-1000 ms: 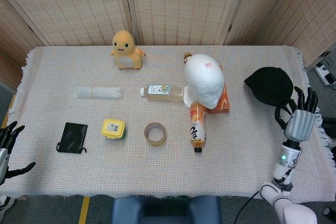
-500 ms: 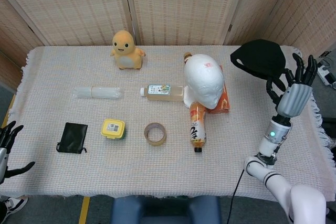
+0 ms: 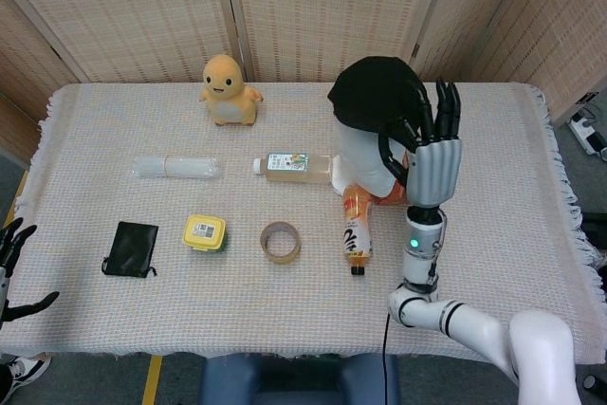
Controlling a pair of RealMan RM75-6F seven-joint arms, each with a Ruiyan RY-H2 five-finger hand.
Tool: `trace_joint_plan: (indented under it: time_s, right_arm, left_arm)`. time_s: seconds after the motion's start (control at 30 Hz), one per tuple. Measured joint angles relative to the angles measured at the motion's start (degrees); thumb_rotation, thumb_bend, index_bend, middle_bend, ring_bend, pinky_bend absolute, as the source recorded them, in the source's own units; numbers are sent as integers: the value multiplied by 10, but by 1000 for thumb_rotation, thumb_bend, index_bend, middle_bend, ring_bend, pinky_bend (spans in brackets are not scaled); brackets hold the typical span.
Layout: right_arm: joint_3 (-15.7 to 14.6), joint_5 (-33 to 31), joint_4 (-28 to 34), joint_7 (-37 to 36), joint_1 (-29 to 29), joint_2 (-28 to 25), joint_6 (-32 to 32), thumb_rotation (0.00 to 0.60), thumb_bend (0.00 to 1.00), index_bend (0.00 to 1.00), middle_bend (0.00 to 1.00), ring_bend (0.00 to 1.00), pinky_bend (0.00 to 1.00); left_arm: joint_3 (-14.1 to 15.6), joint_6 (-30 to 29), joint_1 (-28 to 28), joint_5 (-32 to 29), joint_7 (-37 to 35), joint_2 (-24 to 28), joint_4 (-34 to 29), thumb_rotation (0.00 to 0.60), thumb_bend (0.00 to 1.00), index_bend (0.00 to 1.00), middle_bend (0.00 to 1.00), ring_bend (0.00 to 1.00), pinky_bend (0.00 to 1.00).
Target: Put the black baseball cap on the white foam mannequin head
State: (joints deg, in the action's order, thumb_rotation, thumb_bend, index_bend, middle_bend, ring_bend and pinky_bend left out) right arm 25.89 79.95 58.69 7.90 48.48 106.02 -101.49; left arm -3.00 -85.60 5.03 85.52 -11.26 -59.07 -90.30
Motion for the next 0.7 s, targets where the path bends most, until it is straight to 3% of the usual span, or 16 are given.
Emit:
trace_joint_plan:
  time_s: [0.33,0.53,0.7]
  right_arm:
    - [-83,49,-30,26,-30,35,2,600,325,867,184,0,0]
    - [-110,53,-75,1,-65,45,8,600,325,868,185,0,0]
    - [-115,44,-119,-34,-87,59,20,600,317,854,183,0,0]
  left_arm:
    - [3,-13,-6,12,-17,9,-4,600,131,123,0,0,59]
    - [5,-15,-8,17,-18,10,-5,600,131,124,0,0,59]
    - [6,-13,-7,17,-15,9,-5,600,132,123,0,0,59]
